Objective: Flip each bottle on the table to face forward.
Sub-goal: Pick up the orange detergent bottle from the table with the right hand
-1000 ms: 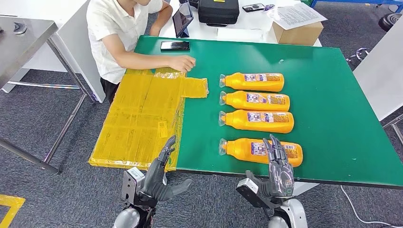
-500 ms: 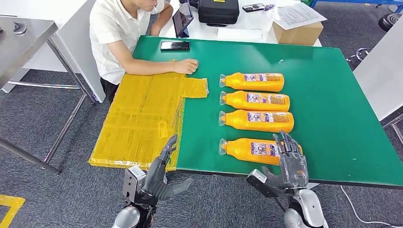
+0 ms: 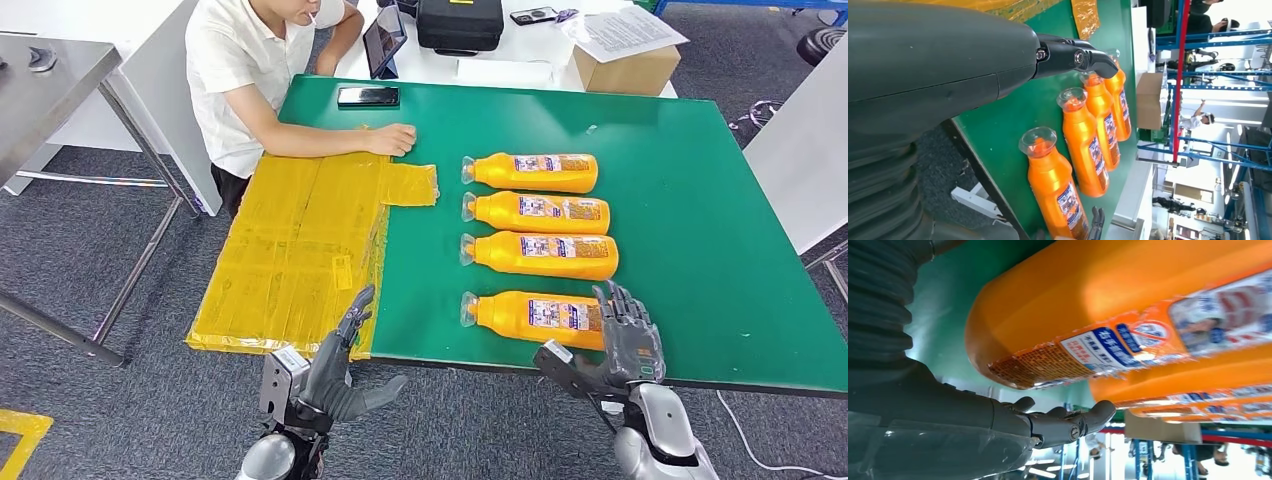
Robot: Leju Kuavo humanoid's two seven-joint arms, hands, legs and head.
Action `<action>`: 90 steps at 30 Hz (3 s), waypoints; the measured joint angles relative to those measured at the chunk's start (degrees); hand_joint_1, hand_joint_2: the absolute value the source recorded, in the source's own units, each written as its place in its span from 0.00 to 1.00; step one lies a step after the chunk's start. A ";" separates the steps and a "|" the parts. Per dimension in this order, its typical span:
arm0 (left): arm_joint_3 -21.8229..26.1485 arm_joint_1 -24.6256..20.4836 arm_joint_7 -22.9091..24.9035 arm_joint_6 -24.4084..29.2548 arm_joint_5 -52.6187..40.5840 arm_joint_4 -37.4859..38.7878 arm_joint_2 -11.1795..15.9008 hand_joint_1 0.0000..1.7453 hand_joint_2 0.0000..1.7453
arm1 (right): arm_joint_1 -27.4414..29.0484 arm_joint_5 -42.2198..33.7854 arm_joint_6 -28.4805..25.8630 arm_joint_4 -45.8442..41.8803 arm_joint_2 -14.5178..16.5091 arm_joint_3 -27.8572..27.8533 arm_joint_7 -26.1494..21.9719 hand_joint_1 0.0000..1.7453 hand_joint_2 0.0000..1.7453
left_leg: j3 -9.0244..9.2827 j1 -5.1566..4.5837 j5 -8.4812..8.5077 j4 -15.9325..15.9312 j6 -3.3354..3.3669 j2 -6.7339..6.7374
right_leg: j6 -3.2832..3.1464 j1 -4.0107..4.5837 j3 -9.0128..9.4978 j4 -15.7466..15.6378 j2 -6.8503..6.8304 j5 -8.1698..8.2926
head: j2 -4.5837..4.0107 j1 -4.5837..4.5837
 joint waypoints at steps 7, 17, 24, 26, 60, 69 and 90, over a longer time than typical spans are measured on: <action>0.27 0.02 0.84 -0.64 -0.71 0.00 -0.03 0.00 1.00 | -2.56 5.53 0.08 2.51 -1.07 0.55 4.20 0.00 1.00 | 0.00 -0.02 0.02 0.00 0.03 -0.02 | 0.01 -0.02 0.03 0.00 -0.01 0.01 | 0.00 0.01; 0.30 -0.01 1.07 -0.64 -0.85 0.00 -0.14 0.00 1.00 | -5.09 7.36 1.86 5.01 -1.32 1.27 5.55 0.00 1.00 | 0.04 -0.01 0.02 0.00 0.03 0.01 | 0.01 0.00 0.02 0.00 0.01 0.01 | 0.00 -0.01; 0.32 -0.05 1.22 -0.74 -0.91 0.01 -0.16 0.00 1.00 | -7.21 4.83 4.03 7.60 -1.33 1.42 4.96 0.81 1.00 | 0.13 -0.01 0.03 0.00 0.04 0.03 | 0.03 -0.01 0.11 -0.01 0.01 0.04 | 0.00 0.00; 0.32 -0.23 1.29 -0.86 -0.90 0.04 -0.16 0.00 1.00 | -8.28 2.38 5.59 9.61 -1.39 1.40 3.46 1.00 1.00 | 0.16 -0.01 0.04 0.00 0.06 0.04 | 0.04 -0.01 0.13 -0.02 0.01 0.06 | 0.00 0.00; -1.15 -3.89 -4.71 3.34 -0.47 4.25 -1.02 0.00 1.00 | -8.20 -35.18 23.91 20.90 -0.99 -4.38 -30.05 1.00 1.00 | 1.69 0.05 -0.47 0.00 0.14 0.55 | 0.05 0.07 1.50 -0.14 0.40 -0.22 | 0.00 0.02; 0.19 -1.80 5.03 -2.17 17.97 2.79 -1.85 0.00 1.00 | -2.13 -42.62 24.33 12.31 7.42 -5.38 -28.41 1.00 1.00 | 1.53 0.11 -0.50 -0.03 0.03 0.59 | -0.01 0.09 1.36 -0.10 0.46 -0.25 | 0.00 0.02; -3.38 -2.47 8.08 1.71 22.57 1.88 -1.40 0.00 1.00 | -0.63 -44.91 19.74 8.63 18.21 9.13 -25.44 0.95 1.00 | 0.80 0.10 -0.41 -0.02 0.06 0.51 | 0.00 0.08 0.68 -0.01 0.41 -0.25 | 0.00 0.01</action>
